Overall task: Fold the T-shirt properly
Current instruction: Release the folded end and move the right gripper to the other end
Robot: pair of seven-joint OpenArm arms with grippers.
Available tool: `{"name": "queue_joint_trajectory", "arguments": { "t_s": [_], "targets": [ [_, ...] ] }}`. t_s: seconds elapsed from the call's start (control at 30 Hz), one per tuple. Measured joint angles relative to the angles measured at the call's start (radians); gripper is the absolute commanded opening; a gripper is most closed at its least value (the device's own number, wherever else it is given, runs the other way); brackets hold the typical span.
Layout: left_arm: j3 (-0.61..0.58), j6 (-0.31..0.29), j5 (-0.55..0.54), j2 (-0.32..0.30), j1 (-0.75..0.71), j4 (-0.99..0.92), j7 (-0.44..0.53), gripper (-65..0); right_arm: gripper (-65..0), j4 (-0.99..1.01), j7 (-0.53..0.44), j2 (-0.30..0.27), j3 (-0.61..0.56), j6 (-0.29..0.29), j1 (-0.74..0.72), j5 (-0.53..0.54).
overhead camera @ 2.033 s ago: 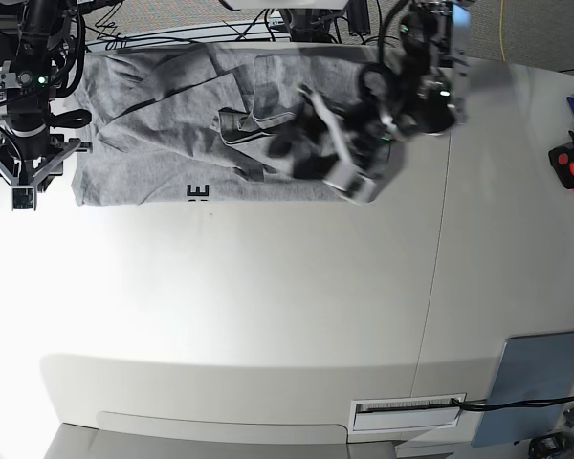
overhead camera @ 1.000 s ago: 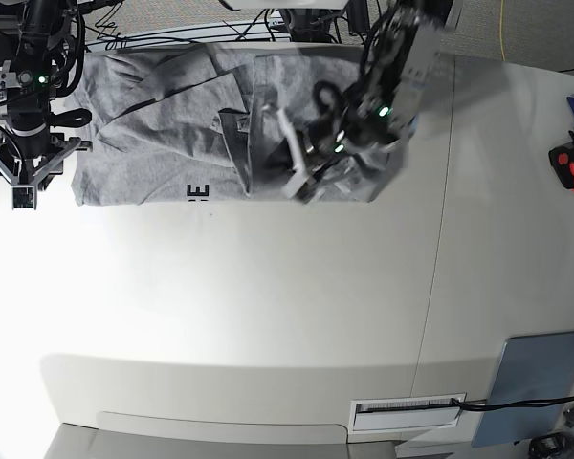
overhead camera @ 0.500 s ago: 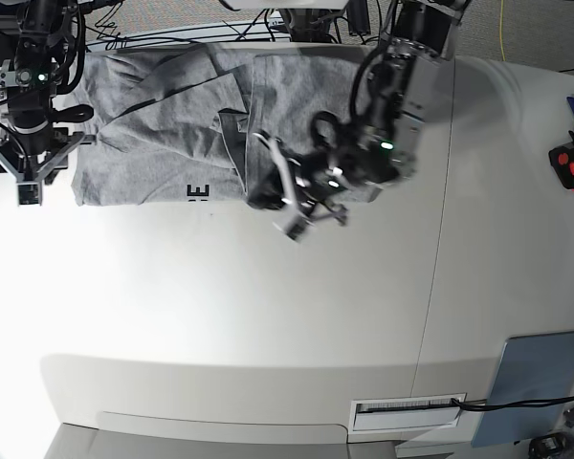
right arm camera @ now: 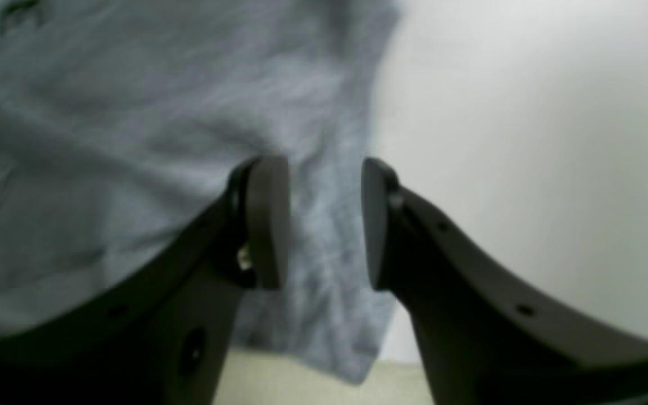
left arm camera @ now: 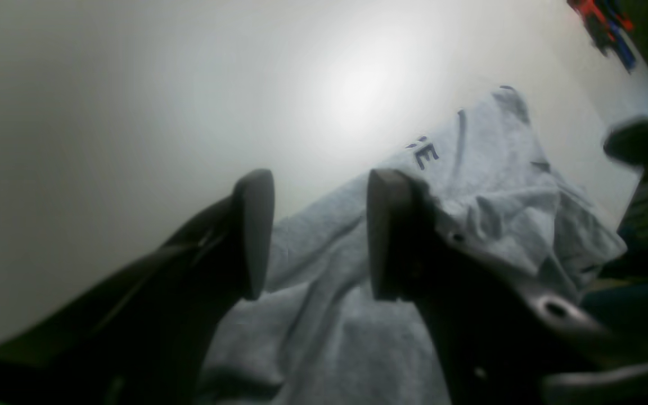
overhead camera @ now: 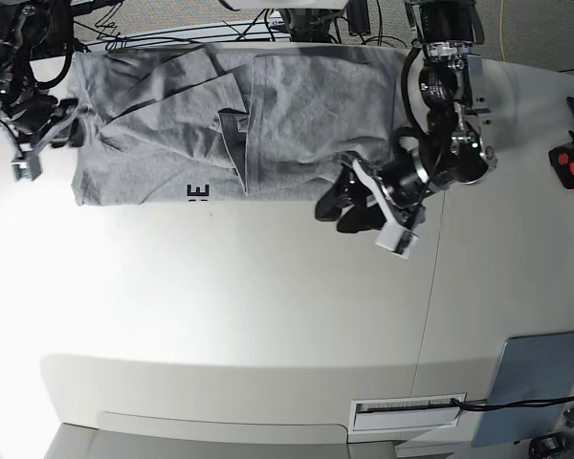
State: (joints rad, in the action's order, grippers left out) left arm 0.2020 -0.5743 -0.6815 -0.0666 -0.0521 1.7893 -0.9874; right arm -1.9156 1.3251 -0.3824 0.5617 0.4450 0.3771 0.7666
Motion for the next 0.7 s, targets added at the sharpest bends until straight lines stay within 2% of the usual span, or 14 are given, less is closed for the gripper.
{"name": "queue_joint_trajectory", "arguments": {
  "t_s": [0.07, 0.37, 0.4, 0.47, 0.53, 0.6, 0.7],
  "targets": [
    [0.018, 0.000, 0.000, -0.004, 0.000, 0.000, 0.000, -36.8, -43.3, 0.011, 0.015, -0.006, 0.000, 0.005, 0.000, 0.017],
    [0.023, 0.000, 0.000, -0.053, 0.000, 0.000, -0.006, -36.9, -42.8, 0.013, 0.002, -0.016, 0.000, 0.005, 0.000, -0.063],
    [0.022, 0.000, 0.000, -0.053, 0.000, 0.000, -0.007, -36.9, -39.5, 0.013, -0.027, -0.015, 0.000, 0.021, 0.000, -0.092],
    [0.022, 0.000, -0.001, -0.053, 0.000, 0.000, -0.007, -36.9, -27.3, 0.013, -0.076, -0.016, 0.000, 0.052, -0.001, -0.142],
    [0.022, 0.000, -0.001, -0.053, 0.000, 0.000, -0.007, -36.8, -18.3, 0.013, -0.093, -0.015, 0.000, 0.054, 0.000, -0.198],
    [0.022, 0.000, -0.001, -0.053, 0.000, 0.000, -0.007, -36.9, -17.0, 0.013, -0.119, -0.014, 0.000, 0.053, 0.000, -0.248],
    [0.022, 0.000, -0.002, -0.053, 0.000, 0.000, -0.007, -36.9, -17.1, 0.046, -0.126, -0.016, 0.000, 0.021, -0.013, -0.211]
  ]
}}
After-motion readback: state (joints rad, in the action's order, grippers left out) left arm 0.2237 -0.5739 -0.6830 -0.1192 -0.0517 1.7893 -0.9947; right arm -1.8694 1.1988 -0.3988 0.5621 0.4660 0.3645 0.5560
